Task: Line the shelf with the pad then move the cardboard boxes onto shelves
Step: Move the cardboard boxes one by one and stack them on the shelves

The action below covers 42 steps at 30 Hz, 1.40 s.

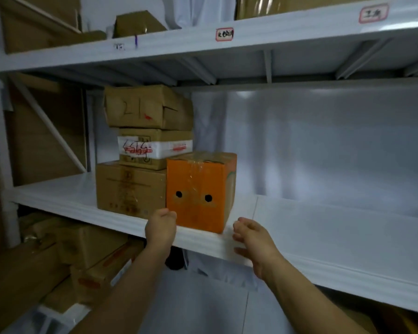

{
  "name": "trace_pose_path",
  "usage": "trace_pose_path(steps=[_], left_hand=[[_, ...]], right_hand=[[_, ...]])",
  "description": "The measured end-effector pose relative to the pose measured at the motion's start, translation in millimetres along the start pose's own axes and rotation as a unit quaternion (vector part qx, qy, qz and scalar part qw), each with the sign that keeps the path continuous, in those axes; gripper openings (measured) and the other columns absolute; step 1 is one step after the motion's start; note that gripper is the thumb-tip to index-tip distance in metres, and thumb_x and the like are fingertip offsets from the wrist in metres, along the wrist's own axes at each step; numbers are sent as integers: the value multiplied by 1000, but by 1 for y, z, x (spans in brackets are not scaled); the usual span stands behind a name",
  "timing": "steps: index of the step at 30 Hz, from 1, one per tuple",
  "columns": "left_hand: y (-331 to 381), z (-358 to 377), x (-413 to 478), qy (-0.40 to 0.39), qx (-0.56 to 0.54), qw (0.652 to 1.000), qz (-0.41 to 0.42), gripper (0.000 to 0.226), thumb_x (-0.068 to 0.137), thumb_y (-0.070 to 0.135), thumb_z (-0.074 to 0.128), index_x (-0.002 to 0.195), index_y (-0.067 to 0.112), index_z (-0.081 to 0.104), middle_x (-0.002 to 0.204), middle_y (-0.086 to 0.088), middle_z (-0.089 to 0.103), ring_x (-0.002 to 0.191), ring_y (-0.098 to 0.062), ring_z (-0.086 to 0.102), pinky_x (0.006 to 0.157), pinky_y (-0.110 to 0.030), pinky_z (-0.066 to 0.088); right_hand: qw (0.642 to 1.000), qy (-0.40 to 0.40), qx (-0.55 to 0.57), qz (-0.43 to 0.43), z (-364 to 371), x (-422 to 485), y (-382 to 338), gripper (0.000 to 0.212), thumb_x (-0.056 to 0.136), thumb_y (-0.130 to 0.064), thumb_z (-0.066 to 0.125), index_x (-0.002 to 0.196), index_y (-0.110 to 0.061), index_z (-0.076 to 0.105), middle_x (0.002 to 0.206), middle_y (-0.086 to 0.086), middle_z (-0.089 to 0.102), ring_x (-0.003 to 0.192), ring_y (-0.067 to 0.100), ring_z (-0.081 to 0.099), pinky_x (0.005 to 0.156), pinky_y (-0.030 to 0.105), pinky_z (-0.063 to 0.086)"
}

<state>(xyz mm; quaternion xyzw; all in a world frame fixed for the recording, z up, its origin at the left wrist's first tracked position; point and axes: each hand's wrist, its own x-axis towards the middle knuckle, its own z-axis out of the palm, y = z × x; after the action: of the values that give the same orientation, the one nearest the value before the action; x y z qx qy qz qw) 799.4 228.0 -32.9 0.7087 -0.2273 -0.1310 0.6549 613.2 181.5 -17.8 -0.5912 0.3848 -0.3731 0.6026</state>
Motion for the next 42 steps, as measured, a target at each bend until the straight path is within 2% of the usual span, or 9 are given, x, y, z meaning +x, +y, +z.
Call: trace_pose_path(steps=[4, 8, 14, 20, 26, 33, 37, 40, 42], left_hand=[[17, 1, 44, 18, 14, 999, 34, 19, 97, 18, 47, 109, 9, 58, 104, -12, 59, 83, -24, 55, 78, -35, 46], [16, 12, 64, 53, 43, 997, 26, 33, 91, 21, 56, 123, 12, 54, 114, -13, 60, 99, -33, 60, 88, -51, 52], [17, 24, 46, 52, 69, 994, 71, 35, 88, 32, 62, 118, 14, 55, 120, -8, 50, 106, -29, 54, 92, -49, 48], [37, 30, 5, -28, -118, 992, 41, 43, 89, 57, 48, 94, 14, 49, 98, -4, 56, 82, -19, 55, 74, -37, 47], [50, 29, -5, -113, -135, 984, -28, 118, 51, 102, 24, 128, 17, 54, 123, -17, 61, 111, -38, 57, 99, -56, 41], [75, 4, -44, -266, -107, 953, -99, 89, 71, 83, 42, 141, 27, 43, 144, -13, 45, 132, -38, 39, 100, -68, 28], [67, -12, -70, -305, -125, 940, -87, 51, 78, 54, 58, 117, 21, 58, 109, -10, 62, 106, -31, 54, 89, -61, 42], [56, -23, -94, -321, -175, 928, -75, 21, 77, 30, 58, 97, 23, 61, 81, -7, 55, 74, -24, 52, 68, -39, 46], [48, -31, -109, -316, -179, 929, -78, 28, 84, 29, 59, 111, 25, 59, 96, -7, 61, 86, -25, 57, 66, -37, 47]], right_hand=[[998, 16, -55, -35, 33, 26, -22, 53, 98, -22, 49, 146, -17, 28, 143, 8, 42, 119, 26, 47, 103, 40, 39], [997, 25, -59, -41, 49, 47, -26, 55, 99, -19, 47, 148, -18, 23, 150, 9, 35, 134, 31, 38, 108, 45, 33], [996, 38, -55, -57, 52, 56, -19, 45, 95, -20, 53, 137, -24, 37, 138, 5, 48, 113, 24, 49, 102, 44, 39], [997, 73, 6, -23, 29, 42, -24, 58, 90, -57, 44, 137, -24, 35, 129, 0, 47, 114, 24, 46, 99, 46, 36], [993, 97, 64, 9, -6, 12, -39, 68, 92, -66, 14, 142, -25, 35, 142, 8, 45, 127, 29, 42, 108, 56, 27], [994, 67, 85, 18, -44, -35, -57, 73, 89, -69, 10, 140, -26, 40, 142, 10, 47, 133, 35, 39, 107, 59, 26], [994, 56, 99, 8, -60, -64, -60, 58, 92, -64, 21, 77, -22, 57, 73, 1, 59, 71, 18, 54, 85, 46, 36], [997, 21, 76, 22, -68, -79, -52, 38, 92, -57, 38, 79, -27, 57, 74, 2, 62, 68, 17, 56, 72, 37, 46], [997, -3, 60, 42, -74, -88, -39, 26, 89, -48, 49, 87, -25, 60, 79, 4, 67, 71, 20, 62, 60, 32, 46]])
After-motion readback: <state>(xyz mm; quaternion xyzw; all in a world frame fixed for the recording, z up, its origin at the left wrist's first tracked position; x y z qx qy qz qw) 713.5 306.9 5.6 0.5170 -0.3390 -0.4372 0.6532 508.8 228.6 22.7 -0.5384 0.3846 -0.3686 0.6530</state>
